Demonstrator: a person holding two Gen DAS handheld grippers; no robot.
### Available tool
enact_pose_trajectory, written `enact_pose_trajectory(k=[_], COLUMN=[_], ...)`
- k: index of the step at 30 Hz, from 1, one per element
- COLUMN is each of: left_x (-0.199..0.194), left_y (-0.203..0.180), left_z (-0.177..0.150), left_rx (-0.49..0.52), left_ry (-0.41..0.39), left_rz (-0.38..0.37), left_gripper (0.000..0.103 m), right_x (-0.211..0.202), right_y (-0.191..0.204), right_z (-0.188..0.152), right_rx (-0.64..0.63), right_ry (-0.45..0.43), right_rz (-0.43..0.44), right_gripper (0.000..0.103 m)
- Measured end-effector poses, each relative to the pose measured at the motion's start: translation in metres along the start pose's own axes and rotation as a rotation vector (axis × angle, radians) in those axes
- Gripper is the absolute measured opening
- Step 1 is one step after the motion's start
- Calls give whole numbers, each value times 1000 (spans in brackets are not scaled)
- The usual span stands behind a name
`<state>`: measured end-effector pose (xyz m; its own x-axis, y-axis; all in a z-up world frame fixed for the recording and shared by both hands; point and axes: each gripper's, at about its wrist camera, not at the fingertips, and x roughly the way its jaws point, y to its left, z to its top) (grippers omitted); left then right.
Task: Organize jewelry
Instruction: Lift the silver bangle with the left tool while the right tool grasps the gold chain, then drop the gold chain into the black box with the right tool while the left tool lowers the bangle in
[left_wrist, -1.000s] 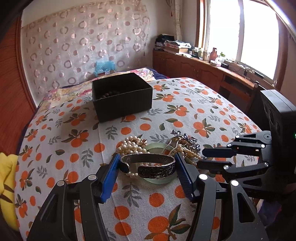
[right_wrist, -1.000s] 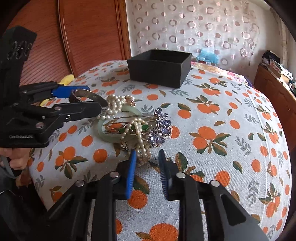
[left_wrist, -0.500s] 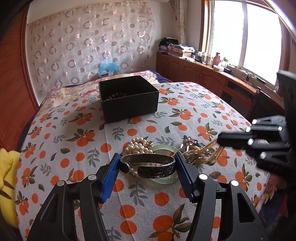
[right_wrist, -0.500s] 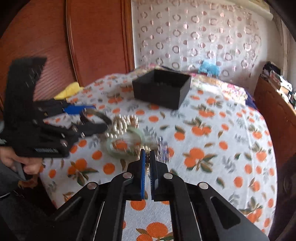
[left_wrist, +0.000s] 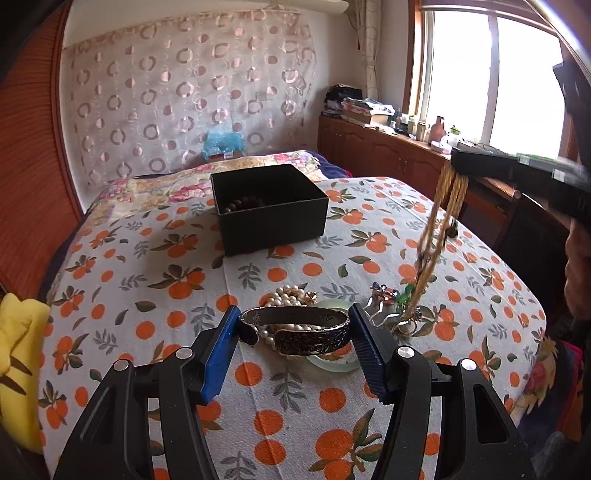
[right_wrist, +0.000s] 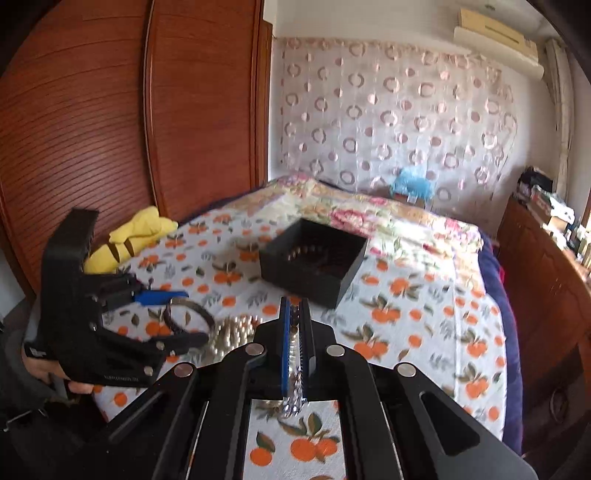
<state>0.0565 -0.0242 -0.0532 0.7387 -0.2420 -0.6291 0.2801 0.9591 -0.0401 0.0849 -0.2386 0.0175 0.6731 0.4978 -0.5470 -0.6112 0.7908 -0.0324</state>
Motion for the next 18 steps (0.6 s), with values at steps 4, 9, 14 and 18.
enact_pose_trajectory(k=[4, 9, 14, 18], left_x=[-2, -4, -6, -4], left_y=[1, 1, 3, 6], left_z=[0, 4, 9, 16], left_rx=[-5, -1, 2, 5], left_ry=[-6, -15, -28, -38], left_rz=[2, 6, 16, 23], left_gripper=[57, 57, 57, 57], right_x=[-12, -19, -8, 6], right_y=[-2, -9, -22, -27], right_z=[21, 36, 35, 35], right_rx=[-18, -26, 1, 7], right_ry=[-43, -66, -40, -20], right_rz=[-12, -28, -14, -8], right_gripper=[5, 5, 5, 5])
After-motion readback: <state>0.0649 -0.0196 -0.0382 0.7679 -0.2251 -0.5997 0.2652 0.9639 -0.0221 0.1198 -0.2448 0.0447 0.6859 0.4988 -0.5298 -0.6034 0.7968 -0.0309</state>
